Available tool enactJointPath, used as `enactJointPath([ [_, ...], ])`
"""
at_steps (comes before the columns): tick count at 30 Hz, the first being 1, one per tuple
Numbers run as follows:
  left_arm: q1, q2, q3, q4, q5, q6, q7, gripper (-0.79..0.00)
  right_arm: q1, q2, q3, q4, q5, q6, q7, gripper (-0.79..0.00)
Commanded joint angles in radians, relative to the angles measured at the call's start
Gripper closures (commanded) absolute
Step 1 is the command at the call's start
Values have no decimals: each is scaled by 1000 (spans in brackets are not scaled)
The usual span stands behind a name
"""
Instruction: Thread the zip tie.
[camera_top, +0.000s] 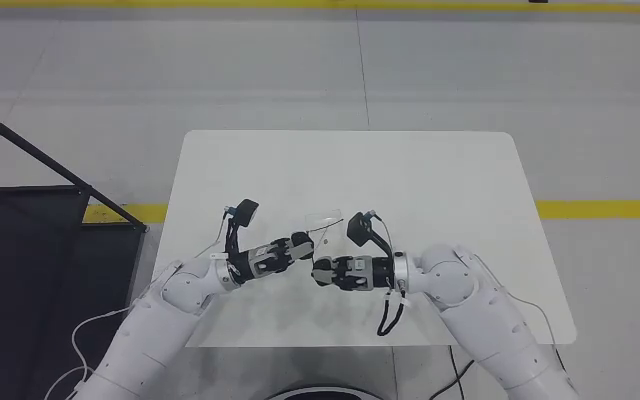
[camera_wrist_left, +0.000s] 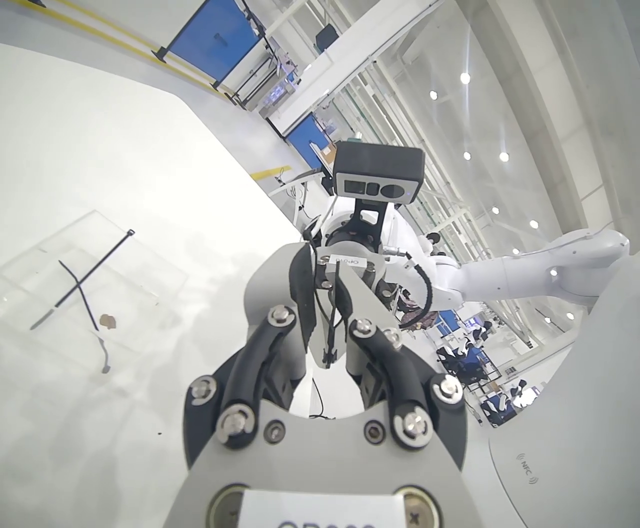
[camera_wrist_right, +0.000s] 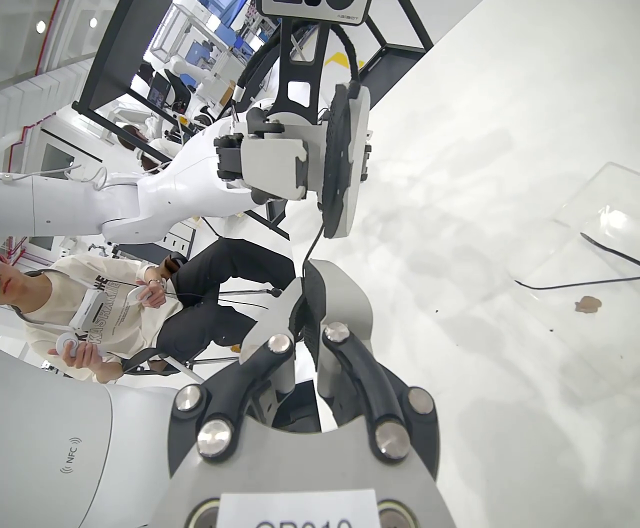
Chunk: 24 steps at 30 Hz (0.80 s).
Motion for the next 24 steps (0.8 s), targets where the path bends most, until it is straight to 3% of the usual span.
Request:
enactJointPath([
  [1, 0, 0, 1, 0, -2, 2, -1, -265, 1, 0, 0, 1, 1, -1, -3, 0],
  [10, -2, 0, 3, 0, -4, 2, -8, -243, 1, 2, -2, 0, -1, -3, -9, 0],
  [18, -4, -1, 4, 1, -3, 4, -9, -108, 1, 4, -3, -2, -1, 0, -10, 0],
  [24, -3, -1, 2, 0, -2, 4, -1, -123, 3, 6, -6, 0, 2, 5, -6, 0],
])
